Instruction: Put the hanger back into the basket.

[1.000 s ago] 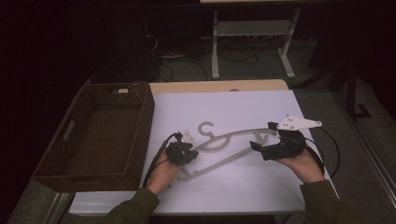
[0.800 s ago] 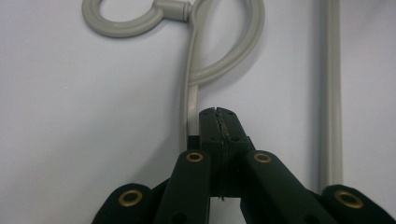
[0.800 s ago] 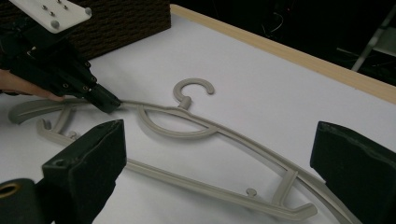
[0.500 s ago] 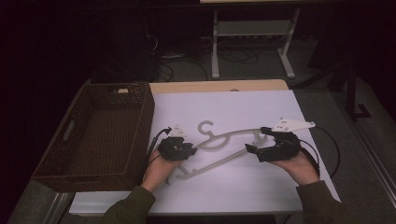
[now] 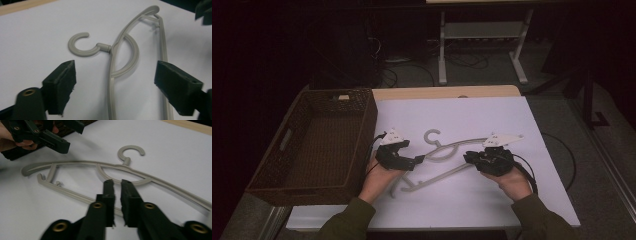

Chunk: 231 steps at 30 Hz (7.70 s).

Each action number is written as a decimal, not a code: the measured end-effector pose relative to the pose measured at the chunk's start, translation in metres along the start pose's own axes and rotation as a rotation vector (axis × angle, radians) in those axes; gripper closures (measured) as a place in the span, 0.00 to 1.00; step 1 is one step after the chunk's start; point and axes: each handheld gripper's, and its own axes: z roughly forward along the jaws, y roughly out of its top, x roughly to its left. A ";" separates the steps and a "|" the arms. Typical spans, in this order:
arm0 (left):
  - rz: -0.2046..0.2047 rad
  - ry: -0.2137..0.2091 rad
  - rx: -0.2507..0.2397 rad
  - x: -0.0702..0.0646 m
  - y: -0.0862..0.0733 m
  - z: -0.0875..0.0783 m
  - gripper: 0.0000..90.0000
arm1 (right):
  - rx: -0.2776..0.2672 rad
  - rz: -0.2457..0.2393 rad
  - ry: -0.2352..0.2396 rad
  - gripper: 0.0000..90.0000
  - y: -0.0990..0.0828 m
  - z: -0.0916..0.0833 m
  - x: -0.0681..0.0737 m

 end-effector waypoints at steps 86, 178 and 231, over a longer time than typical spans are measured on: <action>0.176 0.021 0.316 -0.003 0.001 0.049 0.73 | 0.197 -0.033 -0.013 1.00 -0.026 0.062 0.008; -0.003 0.176 0.186 0.041 0.108 -0.084 0.91 | -0.121 0.031 -0.071 0.16 -0.031 -0.020 -0.007; -0.151 0.461 0.185 0.161 0.018 -0.267 0.91 | -0.115 0.053 -0.130 0.01 -0.031 -0.018 -0.008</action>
